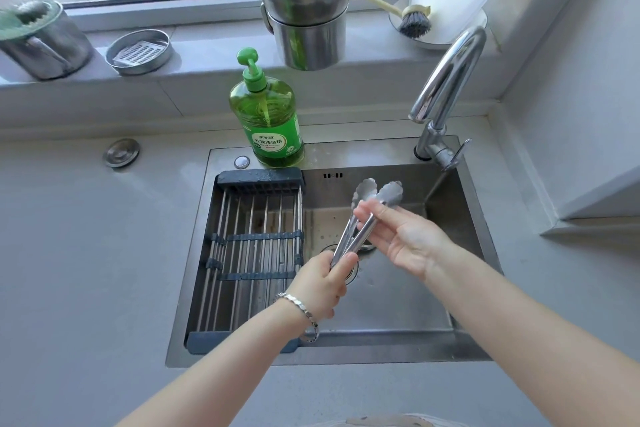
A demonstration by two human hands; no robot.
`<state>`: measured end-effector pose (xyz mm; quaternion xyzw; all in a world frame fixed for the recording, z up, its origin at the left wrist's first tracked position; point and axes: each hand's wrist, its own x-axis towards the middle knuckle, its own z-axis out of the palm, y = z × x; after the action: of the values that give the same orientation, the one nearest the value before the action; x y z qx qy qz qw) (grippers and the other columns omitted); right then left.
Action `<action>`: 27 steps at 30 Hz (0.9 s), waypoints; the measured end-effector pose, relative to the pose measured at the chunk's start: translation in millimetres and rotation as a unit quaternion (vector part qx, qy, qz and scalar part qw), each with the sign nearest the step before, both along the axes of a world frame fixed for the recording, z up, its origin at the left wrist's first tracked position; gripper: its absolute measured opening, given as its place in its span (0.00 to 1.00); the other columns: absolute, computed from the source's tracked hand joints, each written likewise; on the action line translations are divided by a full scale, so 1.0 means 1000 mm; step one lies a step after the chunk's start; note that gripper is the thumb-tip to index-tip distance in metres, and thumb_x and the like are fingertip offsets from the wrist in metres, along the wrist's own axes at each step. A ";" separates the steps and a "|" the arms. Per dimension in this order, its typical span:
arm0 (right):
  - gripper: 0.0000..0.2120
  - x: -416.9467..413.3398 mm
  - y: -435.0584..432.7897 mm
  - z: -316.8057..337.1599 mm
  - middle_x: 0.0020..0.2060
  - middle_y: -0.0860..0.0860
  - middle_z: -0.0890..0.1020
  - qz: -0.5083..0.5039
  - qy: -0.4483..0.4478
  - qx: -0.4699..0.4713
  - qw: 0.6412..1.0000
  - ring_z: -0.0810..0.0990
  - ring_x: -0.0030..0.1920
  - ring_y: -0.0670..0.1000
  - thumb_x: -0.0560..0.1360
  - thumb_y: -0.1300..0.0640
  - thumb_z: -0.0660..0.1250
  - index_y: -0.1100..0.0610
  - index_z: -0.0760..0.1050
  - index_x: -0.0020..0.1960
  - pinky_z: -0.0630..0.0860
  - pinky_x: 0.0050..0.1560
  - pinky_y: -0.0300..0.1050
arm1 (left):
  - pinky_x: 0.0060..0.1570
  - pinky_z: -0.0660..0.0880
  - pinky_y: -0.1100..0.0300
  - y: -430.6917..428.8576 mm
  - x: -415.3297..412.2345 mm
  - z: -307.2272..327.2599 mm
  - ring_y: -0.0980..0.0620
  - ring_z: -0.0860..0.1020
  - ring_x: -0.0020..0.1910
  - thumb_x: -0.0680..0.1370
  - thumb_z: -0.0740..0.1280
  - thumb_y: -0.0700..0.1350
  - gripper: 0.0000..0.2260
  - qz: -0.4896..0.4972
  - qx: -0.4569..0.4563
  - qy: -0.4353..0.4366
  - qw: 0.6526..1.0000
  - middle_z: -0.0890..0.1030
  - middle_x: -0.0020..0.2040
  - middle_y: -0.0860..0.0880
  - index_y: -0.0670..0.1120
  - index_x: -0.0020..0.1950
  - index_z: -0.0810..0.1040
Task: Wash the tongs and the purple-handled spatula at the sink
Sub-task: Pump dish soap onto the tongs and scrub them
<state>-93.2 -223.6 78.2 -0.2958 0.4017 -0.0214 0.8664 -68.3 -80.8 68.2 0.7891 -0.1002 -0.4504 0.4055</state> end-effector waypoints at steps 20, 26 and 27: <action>0.36 -0.029 -0.001 -0.048 0.67 0.56 0.72 0.408 -0.173 -0.810 0.385 0.60 0.72 0.51 0.77 0.35 0.41 0.61 0.63 0.71 0.47 0.73 0.43 | 0.20 0.62 0.69 0.002 0.005 -0.003 0.60 0.62 0.15 0.81 0.52 0.54 0.21 -0.048 0.021 0.035 0.998 0.65 0.14 0.55 0.47 0.31 0.63; 0.41 -0.031 -0.013 -0.042 0.70 0.61 0.68 0.428 -0.143 -0.820 0.352 0.56 0.73 0.55 0.75 0.31 0.40 0.64 0.62 0.69 0.47 0.73 0.50 | 0.20 0.58 0.70 0.004 0.009 0.001 0.60 0.59 0.15 0.81 0.52 0.54 0.21 -0.069 0.001 0.046 0.997 0.63 0.15 0.55 0.47 0.31 0.60; 0.41 -0.033 -0.009 -0.043 0.70 0.60 0.67 0.437 -0.157 -0.824 0.325 0.57 0.72 0.55 0.75 0.31 0.41 0.63 0.60 0.70 0.48 0.73 0.50 | 0.20 0.58 0.69 0.004 0.008 0.001 0.59 0.59 0.15 0.81 0.52 0.54 0.21 -0.068 -0.003 0.047 0.997 0.63 0.15 0.55 0.47 0.31 0.61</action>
<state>-126.2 -233.0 35.5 -0.9822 -0.1518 -0.0059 0.1104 -59.9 -77.3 69.0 0.7572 -0.1359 -0.5134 0.3802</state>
